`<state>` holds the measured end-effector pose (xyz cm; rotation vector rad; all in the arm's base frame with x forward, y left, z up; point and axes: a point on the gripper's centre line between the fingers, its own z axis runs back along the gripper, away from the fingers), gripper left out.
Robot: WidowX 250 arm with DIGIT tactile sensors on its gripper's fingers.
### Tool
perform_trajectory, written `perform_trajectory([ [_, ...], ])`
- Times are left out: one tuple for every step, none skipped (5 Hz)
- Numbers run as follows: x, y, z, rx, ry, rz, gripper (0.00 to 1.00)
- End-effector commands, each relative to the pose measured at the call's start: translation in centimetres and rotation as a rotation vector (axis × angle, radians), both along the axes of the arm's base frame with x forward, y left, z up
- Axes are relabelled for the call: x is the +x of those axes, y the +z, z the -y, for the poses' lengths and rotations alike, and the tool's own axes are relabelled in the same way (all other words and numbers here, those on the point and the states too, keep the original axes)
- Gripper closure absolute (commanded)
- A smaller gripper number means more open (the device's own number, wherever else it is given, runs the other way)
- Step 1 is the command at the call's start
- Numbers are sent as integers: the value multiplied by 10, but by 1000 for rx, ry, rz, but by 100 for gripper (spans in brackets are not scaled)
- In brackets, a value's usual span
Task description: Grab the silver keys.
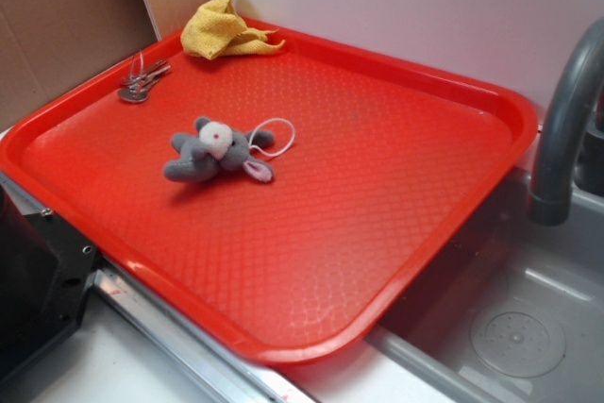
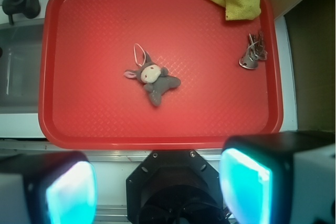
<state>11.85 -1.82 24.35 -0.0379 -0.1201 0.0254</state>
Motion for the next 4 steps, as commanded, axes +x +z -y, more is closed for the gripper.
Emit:
perform_trajectory([
  [0, 0, 0, 0, 0, 0, 0],
  [29, -31, -33, 23, 217, 13, 0],
  [47, -50, -60, 86, 371, 57, 0],
  [72, -77, -92, 53, 460, 167, 0],
])
